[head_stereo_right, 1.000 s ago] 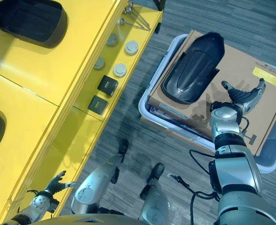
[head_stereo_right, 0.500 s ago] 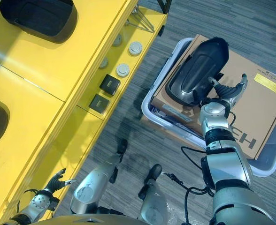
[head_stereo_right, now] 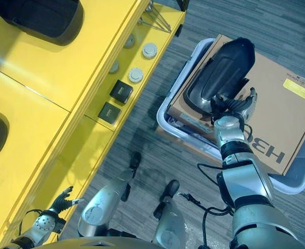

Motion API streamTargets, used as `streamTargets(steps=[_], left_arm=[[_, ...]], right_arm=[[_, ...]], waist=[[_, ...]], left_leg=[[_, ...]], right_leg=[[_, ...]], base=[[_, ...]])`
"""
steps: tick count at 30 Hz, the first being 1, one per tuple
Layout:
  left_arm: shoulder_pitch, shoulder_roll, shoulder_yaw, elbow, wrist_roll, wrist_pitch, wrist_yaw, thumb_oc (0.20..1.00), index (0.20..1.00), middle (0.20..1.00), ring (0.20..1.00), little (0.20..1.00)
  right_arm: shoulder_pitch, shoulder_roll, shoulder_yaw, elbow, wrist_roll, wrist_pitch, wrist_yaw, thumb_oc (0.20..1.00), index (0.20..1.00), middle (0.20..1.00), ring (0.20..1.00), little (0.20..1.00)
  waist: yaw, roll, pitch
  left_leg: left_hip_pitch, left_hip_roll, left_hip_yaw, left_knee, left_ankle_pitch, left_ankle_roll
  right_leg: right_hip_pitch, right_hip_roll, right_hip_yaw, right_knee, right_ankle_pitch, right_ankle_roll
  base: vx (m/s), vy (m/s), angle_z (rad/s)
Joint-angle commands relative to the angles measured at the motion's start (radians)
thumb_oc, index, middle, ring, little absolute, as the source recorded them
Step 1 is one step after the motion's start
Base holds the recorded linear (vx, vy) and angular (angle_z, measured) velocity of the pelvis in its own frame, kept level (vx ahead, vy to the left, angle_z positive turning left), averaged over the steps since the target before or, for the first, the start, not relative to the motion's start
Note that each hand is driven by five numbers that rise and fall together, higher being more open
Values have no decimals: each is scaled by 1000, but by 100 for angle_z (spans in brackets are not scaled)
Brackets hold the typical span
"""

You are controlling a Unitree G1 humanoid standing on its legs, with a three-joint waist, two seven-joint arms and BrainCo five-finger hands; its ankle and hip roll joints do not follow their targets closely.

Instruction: Move parts from the plastic box to the shelf.

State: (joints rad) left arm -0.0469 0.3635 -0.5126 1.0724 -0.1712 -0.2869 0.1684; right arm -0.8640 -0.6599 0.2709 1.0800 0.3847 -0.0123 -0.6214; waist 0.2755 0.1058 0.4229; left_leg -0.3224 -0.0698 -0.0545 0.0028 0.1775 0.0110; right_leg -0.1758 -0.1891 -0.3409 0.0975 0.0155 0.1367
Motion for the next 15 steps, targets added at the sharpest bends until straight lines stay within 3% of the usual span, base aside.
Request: streamTargets(steps=[1,2,15], left_arm=[[-5,9,-27,13,-30,-25,6,1000,1000,1000,1000,1000],[-7,10,-26,9,-34,-28,3,1000,1000,1000,1000,1000],[-10,18,-13,-6,-50,-47,11,1000,1000,1000,1000,1000]], right_arm=[[-3,-51,59,16,-7,17,38,1000,1000,1000,1000,1000],[-4,-51,62,17,-19,19,42,200,200,200,200,200],[-17,-68,65,-20,9,18,63,200,200,200,200,200]], waist=[[28,4,-20],[29,4,-18],[26,-5,-22]], left_leg=[[-29,38,-11,102,-169,-28],[-31,38,-11,102,-167,-28],[-28,42,-6,92,-163,-29]], right_leg=[[-105,-62,9,29,3,29],[-106,-63,10,28,4,29],[-108,-59,17,27,6,33]], base=[[0,0,0],[-32,5,0],[-8,-2,0]])
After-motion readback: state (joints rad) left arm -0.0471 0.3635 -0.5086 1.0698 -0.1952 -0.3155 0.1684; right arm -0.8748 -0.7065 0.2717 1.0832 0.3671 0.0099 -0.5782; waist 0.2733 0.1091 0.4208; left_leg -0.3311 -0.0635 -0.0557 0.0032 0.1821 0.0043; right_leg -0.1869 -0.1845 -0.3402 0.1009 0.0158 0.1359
